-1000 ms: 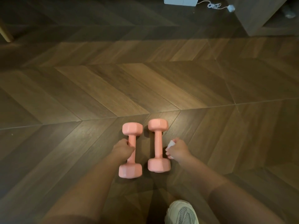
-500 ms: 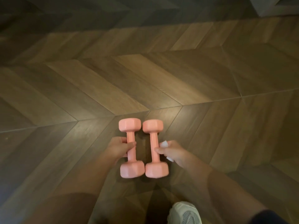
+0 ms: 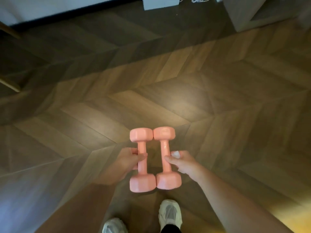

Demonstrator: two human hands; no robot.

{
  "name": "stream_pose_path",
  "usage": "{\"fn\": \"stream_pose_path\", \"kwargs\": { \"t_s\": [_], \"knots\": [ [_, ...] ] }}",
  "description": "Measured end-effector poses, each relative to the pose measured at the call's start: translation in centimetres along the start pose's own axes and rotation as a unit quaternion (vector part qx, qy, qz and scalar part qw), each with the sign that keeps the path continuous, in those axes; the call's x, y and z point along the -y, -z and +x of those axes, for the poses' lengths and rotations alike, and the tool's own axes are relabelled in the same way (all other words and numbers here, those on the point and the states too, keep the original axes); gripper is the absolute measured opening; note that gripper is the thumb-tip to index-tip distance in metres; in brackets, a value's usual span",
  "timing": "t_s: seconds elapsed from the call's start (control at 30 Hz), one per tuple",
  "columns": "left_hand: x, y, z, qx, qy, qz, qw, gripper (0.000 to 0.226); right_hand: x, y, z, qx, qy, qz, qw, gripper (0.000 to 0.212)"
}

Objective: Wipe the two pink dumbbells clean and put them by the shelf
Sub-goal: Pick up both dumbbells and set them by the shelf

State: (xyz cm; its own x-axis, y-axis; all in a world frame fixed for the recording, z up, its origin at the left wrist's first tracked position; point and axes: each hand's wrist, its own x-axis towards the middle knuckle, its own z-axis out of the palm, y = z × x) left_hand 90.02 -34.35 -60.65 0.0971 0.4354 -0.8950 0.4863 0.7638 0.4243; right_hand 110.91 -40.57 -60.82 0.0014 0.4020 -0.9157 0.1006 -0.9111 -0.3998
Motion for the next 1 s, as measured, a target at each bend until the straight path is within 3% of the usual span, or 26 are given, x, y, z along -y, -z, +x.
{"fn": "stream_pose_path", "kwargs": {
  "t_s": [0.2,0.4,0.73,0.9,1.0],
  "knots": [
    [-11.2,-3.4,-4.6,0.009,-0.013,-0.032,0.999,0.004,8.0,8.7,-6.0,-0.016,0.016,0.008,1.000,0.026],
    [-24.8,-7.8,-1.9,0.016,-0.028,-0.046,0.998,0.005,16.6,19.4,-4.9,-0.066,0.030,0.002,0.997,0.022],
    [-46.3,-19.2,9.5,0.017,-0.031,0.019,0.999,0.019,25.5,40.3,3.4,-0.117,0.080,0.021,0.990,0.018],
    [-54.1,-25.4,18.4,0.009,-0.039,-0.014,0.999,0.018,29.6,50.1,10.7,-0.105,0.107,-0.014,0.989,0.013],
    [-57.1,-28.5,25.9,0.000,-0.034,-0.021,0.999,0.020,31.8,54.6,17.5,-0.152,0.106,-0.058,0.981,0.016]
  ]
}}
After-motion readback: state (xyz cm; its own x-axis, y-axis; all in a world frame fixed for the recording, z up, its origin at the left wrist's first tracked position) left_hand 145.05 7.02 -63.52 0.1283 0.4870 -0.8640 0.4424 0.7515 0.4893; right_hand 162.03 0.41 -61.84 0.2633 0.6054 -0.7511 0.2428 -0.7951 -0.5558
